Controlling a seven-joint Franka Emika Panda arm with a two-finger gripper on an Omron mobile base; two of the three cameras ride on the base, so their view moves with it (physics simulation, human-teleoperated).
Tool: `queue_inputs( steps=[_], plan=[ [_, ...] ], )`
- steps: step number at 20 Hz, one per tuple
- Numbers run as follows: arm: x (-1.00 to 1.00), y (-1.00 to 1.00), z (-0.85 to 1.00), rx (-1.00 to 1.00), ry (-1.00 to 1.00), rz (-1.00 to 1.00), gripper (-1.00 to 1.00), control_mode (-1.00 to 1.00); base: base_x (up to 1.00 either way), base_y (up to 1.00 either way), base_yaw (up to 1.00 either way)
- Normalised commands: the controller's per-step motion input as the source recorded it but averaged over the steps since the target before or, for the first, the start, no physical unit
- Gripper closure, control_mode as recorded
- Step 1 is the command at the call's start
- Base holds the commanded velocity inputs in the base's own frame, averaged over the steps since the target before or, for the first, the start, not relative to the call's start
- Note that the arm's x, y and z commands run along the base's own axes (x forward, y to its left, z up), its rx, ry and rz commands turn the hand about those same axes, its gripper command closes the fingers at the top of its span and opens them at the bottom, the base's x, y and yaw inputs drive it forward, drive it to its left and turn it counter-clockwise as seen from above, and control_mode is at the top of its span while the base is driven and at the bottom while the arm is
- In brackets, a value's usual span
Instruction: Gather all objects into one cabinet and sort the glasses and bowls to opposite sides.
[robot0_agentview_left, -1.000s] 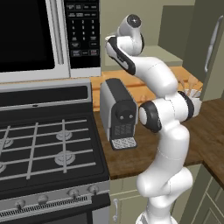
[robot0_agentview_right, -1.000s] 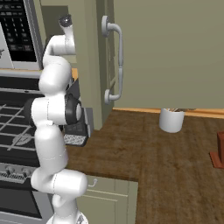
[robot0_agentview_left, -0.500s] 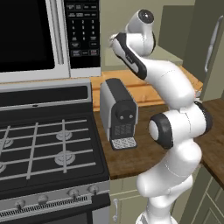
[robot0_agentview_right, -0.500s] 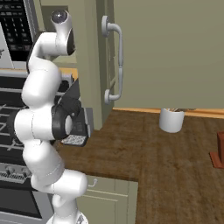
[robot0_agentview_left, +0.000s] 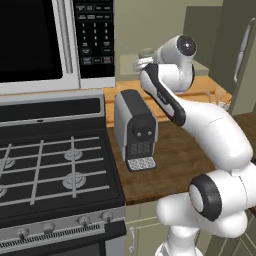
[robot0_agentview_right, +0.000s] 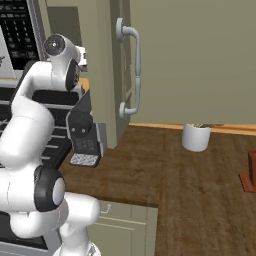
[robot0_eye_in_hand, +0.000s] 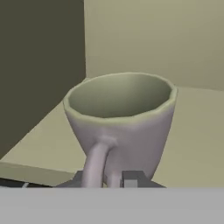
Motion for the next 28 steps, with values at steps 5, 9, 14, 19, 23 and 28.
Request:
queue_inputs(
  steps=[5, 9, 14, 19, 23, 28],
  plan=[
    [-1.0, 0.0, -0.06, 0.0, -0.09, 0.0, 1.0, -1.0, 0.0, 0.0, 0.0],
    [-1.0, 0.03, 0.0, 0.0, -0.06, 0.0, 1.0, -1.0, 0.0, 0.0, 0.0],
    [-1.0, 0.14, -0.12, 0.0, -0.03, -0.01, 1.0, -1.0, 0.0, 0.0, 0.0],
    [-0.85, 0.19, -0.27, 0.0, 0.0, -0.1, 1.0, -1.0, 0.0, 0.0, 0.0],
    [-0.65, 0.26, -0.24, 0.0, 0.02, -0.13, 1.0, -1.0, 0.0, 0.0, 0.0],
    [-0.52, 0.24, -0.25, 0.0, 0.04, -0.13, 1.0, -1.0, 0.0, 0.0, 0.0]
  ],
)
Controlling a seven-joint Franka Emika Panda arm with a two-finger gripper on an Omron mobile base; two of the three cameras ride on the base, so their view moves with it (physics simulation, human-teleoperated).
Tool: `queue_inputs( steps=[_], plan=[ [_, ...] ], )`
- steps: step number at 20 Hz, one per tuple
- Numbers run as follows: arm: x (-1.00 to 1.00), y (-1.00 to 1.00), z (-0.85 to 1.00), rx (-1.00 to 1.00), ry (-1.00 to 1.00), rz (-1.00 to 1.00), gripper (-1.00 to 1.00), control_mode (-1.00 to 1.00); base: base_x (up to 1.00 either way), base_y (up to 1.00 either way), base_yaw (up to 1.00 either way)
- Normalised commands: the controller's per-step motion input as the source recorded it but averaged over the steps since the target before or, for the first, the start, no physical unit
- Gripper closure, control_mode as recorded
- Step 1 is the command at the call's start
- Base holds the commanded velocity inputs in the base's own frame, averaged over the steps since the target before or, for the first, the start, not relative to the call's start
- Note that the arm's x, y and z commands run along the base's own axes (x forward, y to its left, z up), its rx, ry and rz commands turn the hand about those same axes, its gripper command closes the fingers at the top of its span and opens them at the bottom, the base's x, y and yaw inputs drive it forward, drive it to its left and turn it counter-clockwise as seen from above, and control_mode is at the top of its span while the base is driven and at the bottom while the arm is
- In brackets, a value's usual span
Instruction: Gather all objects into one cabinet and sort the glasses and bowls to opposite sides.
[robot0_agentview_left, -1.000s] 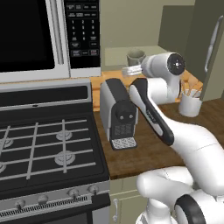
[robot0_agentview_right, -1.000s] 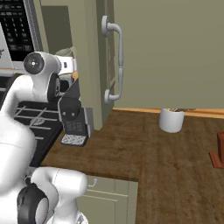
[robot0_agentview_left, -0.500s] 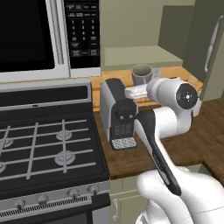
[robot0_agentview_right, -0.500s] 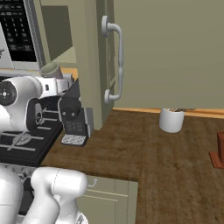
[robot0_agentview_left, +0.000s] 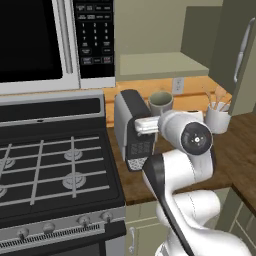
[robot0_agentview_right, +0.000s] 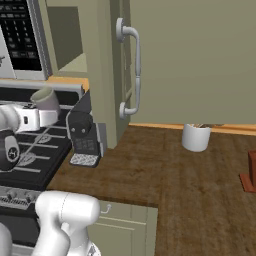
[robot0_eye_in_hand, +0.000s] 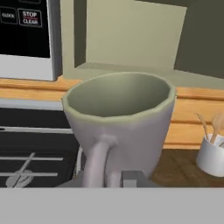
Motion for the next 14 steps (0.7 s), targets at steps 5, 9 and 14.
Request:
queue_inputs(
  steps=[5, 9, 14],
  plan=[
    [0.0, 0.0, 0.0, 0.0, 0.0, 0.0, 1.0, 1.0, -0.62, 0.21, -0.11],
    [0.0, 0.0, 0.0, 0.0, 0.0, 0.0, 1.0, 1.0, -0.89, 0.38, -0.1],
    [0.0, 0.0, 0.0, 0.0, 0.0, 0.0, 1.0, 1.0, -0.76, 0.5, -0.11]
  ],
)
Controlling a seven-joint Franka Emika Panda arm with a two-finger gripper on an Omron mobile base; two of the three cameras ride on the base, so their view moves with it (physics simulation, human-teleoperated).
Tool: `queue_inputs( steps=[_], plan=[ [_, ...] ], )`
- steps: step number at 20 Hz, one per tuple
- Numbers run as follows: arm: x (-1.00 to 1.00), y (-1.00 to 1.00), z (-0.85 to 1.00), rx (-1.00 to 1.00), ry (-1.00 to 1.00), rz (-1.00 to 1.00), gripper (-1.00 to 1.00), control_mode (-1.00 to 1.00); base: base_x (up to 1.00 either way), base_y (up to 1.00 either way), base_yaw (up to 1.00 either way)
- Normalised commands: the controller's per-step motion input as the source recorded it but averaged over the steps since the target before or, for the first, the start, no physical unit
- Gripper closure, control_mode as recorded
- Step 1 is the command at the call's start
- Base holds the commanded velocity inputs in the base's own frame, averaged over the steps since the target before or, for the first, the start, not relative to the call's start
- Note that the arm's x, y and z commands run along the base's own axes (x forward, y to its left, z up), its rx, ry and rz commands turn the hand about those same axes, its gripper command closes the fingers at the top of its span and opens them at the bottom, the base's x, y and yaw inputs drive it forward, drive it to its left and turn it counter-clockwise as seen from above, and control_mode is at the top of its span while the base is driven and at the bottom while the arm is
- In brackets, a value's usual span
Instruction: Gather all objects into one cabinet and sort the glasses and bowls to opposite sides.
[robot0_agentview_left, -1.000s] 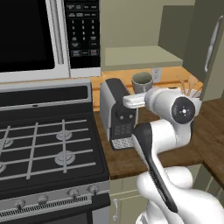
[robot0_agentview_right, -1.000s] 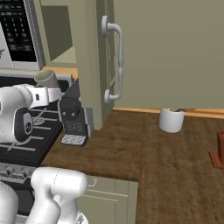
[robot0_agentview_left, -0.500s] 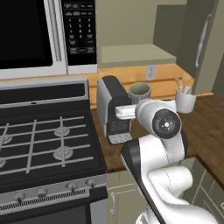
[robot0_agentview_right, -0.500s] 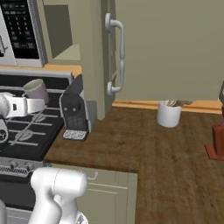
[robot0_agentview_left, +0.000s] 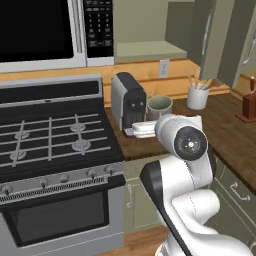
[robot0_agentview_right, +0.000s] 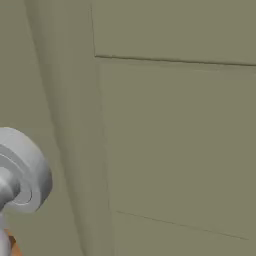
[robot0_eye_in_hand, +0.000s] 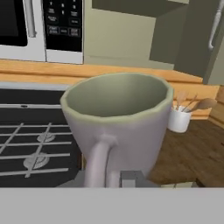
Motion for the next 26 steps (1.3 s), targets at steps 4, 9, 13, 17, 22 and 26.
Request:
queue_inputs(
  steps=[4, 9, 13, 17, 22, 26],
  plan=[
    [0.0, 0.0, 0.0, 0.0, 0.0, 0.0, 1.0, 1.0, -0.42, 0.59, -0.16],
    [0.0, 0.0, 0.0, 0.0, 0.0, 0.0, 1.0, 1.0, 0.0, 0.69, -0.25],
    [0.0, 0.0, 0.0, 0.0, 0.0, 0.0, 1.0, 1.0, 0.45, 0.41, -0.36],
    [0.0, 0.0, 0.0, 0.0, 0.0, 0.0, 1.0, 1.0, 0.55, 0.06, -0.48],
    [0.0, 0.0, 0.0, 0.0, 0.0, 0.0, 1.0, 1.0, 0.34, 0.0, -0.51],
    [0.0, 0.0, 0.0, 0.0, 0.0, 0.0, 1.0, 1.0, -0.32, 0.03, -0.4]
  ],
)
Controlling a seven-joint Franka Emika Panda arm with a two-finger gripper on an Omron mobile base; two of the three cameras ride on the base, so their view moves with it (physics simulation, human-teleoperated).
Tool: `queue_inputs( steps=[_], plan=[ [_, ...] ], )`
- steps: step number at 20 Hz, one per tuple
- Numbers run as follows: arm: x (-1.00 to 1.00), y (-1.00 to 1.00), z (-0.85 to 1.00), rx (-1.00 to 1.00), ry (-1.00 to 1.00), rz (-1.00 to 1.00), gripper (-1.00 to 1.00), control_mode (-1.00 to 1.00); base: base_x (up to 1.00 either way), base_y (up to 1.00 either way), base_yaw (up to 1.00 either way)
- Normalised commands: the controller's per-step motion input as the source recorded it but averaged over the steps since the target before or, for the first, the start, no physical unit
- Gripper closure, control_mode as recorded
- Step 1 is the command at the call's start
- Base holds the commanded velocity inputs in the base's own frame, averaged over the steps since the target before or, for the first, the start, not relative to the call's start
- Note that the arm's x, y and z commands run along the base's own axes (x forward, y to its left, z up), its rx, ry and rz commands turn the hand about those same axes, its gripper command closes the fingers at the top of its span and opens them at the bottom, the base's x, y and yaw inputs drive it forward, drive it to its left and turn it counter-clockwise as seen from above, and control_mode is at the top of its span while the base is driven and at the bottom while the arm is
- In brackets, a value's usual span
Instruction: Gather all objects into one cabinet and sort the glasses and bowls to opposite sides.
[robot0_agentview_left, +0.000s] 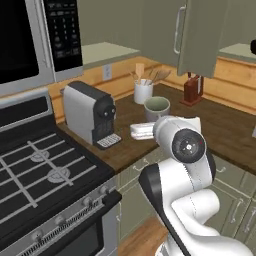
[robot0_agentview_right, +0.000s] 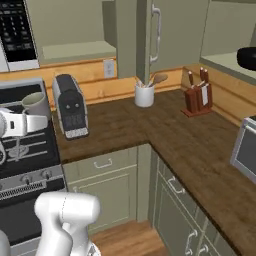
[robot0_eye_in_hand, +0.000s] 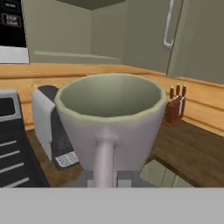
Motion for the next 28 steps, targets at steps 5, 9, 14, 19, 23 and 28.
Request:
queue_inputs(
  steps=[5, 9, 14, 19, 23, 28],
  plan=[
    [0.0, 0.0, 0.0, 0.0, 0.0, 0.0, 1.0, 1.0, -0.37, -0.05, -0.35],
    [0.0, 0.0, 0.0, 0.0, 0.0, 0.0, 1.0, 1.0, -0.51, -0.56, -0.23],
    [0.0, 0.0, 0.0, 0.0, 0.0, 0.0, 1.0, 1.0, -0.43, -0.63, -0.17],
    [0.0, 0.0, 0.0, 0.0, 0.0, 0.0, 1.0, 1.0, -0.12, -0.57, -0.13],
    [0.0, 0.0, 0.0, 0.0, 0.0, 0.0, 1.0, 1.0, 0.58, -0.48, -0.18],
    [0.0, 0.0, 0.0, 0.0, 0.0, 0.0, 1.0, 1.0, 0.65, -0.07, -0.23]
  ],
)
